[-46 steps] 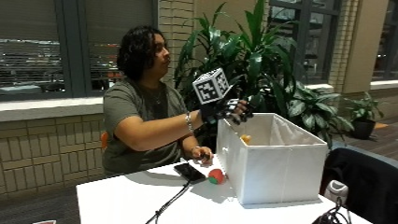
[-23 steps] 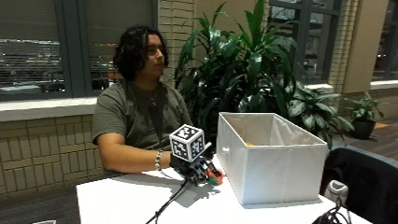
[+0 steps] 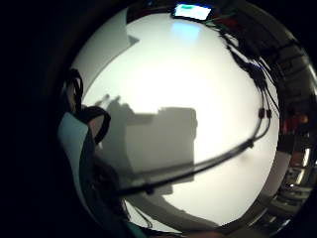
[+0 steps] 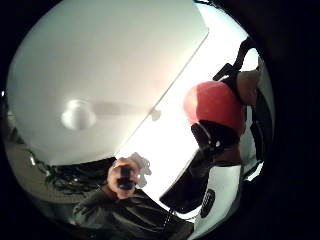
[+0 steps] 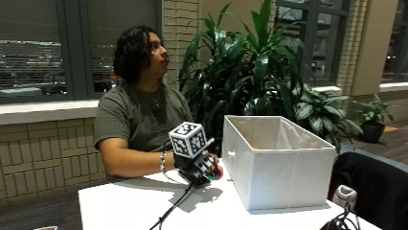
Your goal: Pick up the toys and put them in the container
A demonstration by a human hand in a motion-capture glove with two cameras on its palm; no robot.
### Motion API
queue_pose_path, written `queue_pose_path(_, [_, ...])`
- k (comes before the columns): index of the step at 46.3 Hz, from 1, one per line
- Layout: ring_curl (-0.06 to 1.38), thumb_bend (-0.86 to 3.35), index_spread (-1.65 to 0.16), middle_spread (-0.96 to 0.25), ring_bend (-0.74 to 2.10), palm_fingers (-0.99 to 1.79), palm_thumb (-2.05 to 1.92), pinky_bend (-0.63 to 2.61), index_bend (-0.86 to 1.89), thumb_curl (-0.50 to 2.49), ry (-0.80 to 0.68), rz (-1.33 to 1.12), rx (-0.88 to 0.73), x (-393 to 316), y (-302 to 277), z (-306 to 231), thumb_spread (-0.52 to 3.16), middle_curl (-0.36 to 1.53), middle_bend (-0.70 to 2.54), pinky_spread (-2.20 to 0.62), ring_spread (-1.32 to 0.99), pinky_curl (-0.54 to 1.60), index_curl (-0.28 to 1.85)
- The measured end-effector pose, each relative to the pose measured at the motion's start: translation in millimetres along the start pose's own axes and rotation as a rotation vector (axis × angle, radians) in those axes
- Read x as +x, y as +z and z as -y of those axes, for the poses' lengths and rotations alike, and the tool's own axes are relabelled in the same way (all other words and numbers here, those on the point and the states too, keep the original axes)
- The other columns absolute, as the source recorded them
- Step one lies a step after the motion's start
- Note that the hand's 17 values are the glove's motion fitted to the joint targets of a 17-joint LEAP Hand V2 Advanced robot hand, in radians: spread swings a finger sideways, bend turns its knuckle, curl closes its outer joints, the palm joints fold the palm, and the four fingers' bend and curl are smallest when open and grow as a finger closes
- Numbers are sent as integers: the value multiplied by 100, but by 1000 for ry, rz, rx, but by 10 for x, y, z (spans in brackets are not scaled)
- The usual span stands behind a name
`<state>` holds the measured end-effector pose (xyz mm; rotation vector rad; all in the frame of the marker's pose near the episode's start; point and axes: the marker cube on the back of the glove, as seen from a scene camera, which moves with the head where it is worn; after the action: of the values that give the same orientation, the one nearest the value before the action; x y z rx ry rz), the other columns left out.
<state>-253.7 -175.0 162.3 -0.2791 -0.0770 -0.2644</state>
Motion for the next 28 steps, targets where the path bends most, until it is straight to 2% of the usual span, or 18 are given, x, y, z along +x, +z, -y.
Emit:
queue_pose_path(7, [91,12,-34,-56,174,76,47,153,65,36,-68,67,238,-256,-1131,-136,137,130,152,-52,-60,78,32])
queue_pose_path(14, [95,12,-33,-56,175,71,48,154,71,35,-214,147,381,-967,-2035,-145,140,133,157,-54,-62,83,36])
queue_pose_path(23, [100,10,-32,-56,176,68,47,155,76,33,-355,245,332,-2015,-2539,208,142,134,161,-55,-63,88,40])
queue_pose_path(28, [101,10,-32,-55,176,66,48,155,78,32,-339,207,302,-2460,-2484,462,142,135,162,-55,-63,90,41])
